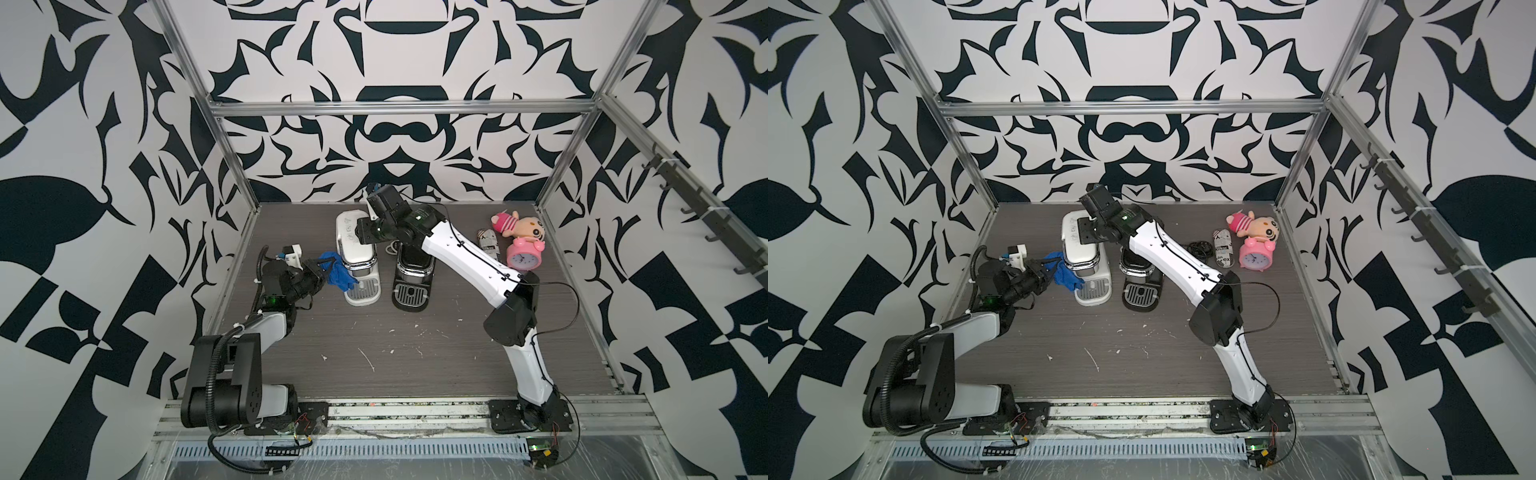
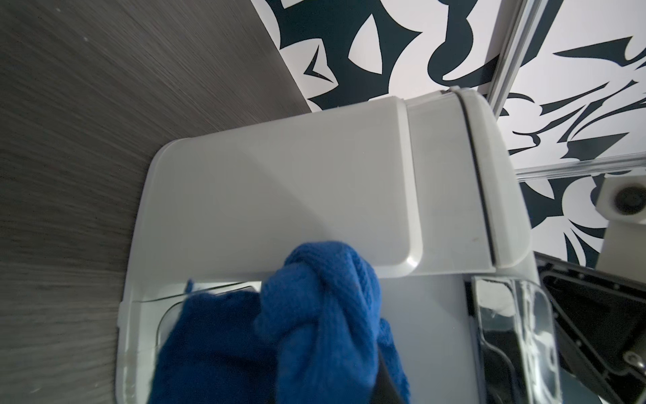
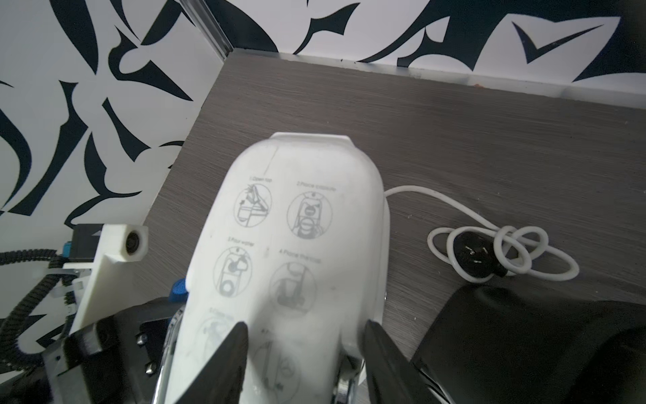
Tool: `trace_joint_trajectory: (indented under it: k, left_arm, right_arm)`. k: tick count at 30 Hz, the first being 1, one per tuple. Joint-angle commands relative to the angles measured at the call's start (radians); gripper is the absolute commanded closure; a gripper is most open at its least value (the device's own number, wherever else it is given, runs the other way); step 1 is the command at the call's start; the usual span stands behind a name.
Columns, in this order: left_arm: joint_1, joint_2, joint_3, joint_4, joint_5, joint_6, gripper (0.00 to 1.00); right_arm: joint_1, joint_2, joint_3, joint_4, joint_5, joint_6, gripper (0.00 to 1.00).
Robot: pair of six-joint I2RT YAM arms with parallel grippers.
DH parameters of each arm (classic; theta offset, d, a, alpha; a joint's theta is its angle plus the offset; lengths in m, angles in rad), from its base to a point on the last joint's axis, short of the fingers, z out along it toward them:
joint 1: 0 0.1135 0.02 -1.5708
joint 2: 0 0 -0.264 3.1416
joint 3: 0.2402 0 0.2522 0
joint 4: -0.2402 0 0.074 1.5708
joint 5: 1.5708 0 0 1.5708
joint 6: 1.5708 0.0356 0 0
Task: Wipe the surface of a coffee machine
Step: Wipe the dirt from the surface of the coffee machine.
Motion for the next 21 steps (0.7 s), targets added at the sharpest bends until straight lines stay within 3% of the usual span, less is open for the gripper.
trace_joint_trajectory:
  k: [1, 9, 17, 21]
  left_arm:
    - [-0.01, -0.039, -0.014, -0.015, -0.036, 0.004, 1.0]
    - [-0.017, -0.051, -0.031, -0.012, -0.065, -0.003, 1.0]
    - [-0.037, -0.034, -0.077, 0.107, -0.135, -0.041, 1.0]
    - [-0.063, -0.029, -0.083, 0.09, -0.186, 0.009, 1.0]
  right_arm:
    - [0.058, -0.022, -0.052, -0.009, -0.103, 0.031, 0.42]
    - [0.095, -0.063, -0.161, 0.058, -0.11, 0.068, 0.42]
    - [0.104, -0.096, -0.227, 0.102, -0.1, 0.095, 0.41]
    - [0.105, -0.093, -0.226, 0.093, -0.093, 0.101, 0.41]
